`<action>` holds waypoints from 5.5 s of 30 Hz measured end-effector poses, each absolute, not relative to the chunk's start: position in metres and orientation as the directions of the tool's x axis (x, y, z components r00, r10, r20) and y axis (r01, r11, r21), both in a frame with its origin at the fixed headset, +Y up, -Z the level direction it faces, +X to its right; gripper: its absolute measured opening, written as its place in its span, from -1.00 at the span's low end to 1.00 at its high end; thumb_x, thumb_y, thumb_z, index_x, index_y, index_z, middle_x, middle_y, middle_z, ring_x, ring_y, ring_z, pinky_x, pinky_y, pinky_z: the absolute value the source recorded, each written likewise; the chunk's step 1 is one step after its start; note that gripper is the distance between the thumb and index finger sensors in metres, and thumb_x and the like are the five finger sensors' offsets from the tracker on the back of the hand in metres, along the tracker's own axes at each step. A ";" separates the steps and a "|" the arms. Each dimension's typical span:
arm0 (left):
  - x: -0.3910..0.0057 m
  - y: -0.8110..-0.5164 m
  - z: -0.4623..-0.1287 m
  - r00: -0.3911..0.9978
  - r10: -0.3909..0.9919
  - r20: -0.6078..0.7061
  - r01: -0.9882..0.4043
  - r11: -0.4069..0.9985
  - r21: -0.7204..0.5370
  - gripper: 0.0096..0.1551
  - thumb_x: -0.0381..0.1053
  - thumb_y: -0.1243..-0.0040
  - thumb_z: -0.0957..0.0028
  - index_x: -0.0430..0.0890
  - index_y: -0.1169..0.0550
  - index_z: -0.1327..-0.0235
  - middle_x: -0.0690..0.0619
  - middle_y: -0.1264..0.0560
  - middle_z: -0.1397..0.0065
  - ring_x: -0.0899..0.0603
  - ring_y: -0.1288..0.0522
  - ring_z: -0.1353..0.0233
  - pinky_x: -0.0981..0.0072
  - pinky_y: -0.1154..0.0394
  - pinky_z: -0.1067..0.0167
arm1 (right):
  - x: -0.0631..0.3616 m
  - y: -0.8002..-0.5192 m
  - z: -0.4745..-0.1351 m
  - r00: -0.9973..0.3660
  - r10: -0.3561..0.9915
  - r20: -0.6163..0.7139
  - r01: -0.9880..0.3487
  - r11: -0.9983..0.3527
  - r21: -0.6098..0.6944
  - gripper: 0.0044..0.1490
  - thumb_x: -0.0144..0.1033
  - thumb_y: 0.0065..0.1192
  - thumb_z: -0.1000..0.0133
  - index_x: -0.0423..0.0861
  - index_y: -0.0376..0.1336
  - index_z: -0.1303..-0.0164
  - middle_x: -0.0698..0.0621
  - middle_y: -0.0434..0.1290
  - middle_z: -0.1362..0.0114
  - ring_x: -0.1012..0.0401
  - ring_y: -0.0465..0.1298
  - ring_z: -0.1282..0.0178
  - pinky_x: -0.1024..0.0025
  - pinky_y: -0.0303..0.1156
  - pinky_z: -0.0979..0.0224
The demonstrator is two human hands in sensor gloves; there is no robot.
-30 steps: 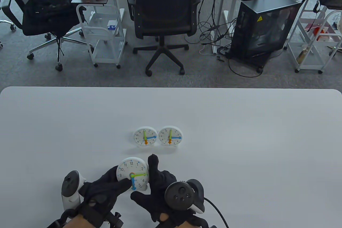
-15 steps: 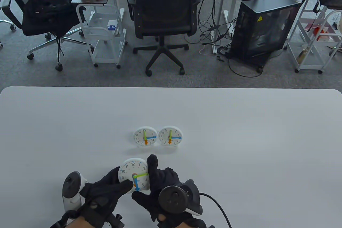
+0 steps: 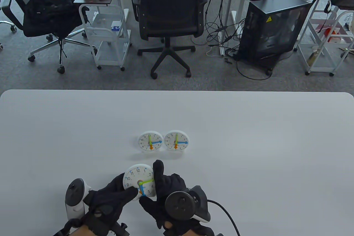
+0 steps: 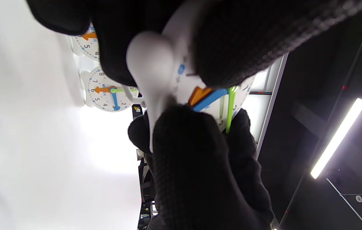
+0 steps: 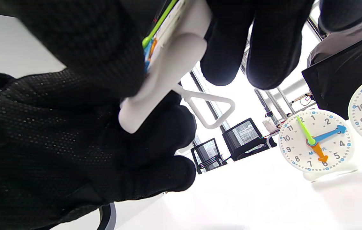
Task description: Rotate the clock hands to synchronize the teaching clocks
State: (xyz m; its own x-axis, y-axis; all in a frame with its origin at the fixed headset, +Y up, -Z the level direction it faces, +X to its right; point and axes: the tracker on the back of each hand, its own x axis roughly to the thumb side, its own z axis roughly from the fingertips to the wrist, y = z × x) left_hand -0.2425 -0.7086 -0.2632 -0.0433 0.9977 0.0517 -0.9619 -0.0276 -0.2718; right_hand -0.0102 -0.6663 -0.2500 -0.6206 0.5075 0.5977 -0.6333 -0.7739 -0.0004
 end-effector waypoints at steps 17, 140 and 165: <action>-0.244 -0.710 -0.265 -0.031 0.998 0.057 -0.962 -0.015 -0.272 -0.39 0.04 -0.49 0.00 -0.03 -0.51 -0.30 0.00 -0.76 -0.14 -0.27 -0.65 -0.23 -0.38 -0.38 -0.22 | -0.009 -0.665 -0.250 -0.599 0.526 0.603 -0.661 -0.750 -0.002 0.20 -0.12 0.35 -0.11 -0.57 -0.23 -0.50 -0.18 0.46 -0.25 -0.20 0.55 -0.19 -0.44 0.25 -0.27; -0.236 -0.703 -0.260 0.227 0.922 0.315 -0.908 0.317 -0.275 -0.39 0.02 -0.46 -0.02 -0.05 -0.48 -0.33 -0.04 -0.72 -0.17 -0.32 -0.63 -0.24 -0.44 -0.34 -0.22 | 0.011 -0.661 -0.252 -0.554 0.639 0.533 -0.789 -0.608 -0.091 -0.07 0.13 0.21 -0.14 -0.51 0.32 -0.23 -0.14 0.66 0.06 -0.14 0.69 0.09 -0.36 0.38 -0.14; -0.258 -0.717 -0.289 0.321 0.923 0.213 -0.860 0.378 -0.342 -0.01 0.30 -0.37 -0.07 -0.15 -0.20 -0.56 -0.30 -0.32 -0.62 -0.56 -0.20 -0.55 -0.57 -0.04 -0.28 | 0.077 -0.684 -0.302 -0.633 0.701 0.330 -0.752 -0.658 -0.044 -0.37 -0.29 0.33 -0.09 -0.36 0.39 -0.29 -0.21 0.55 -0.21 -0.16 0.60 -0.15 -0.43 0.29 -0.26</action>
State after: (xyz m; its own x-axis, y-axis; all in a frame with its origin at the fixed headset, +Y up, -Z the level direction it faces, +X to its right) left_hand -0.2581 -0.7167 -0.2890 0.3208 0.9228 0.2132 -0.8603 0.3781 -0.3419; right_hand 0.0771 -0.6839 -0.3020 -0.6326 0.7007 0.3298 -0.7517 -0.6581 -0.0436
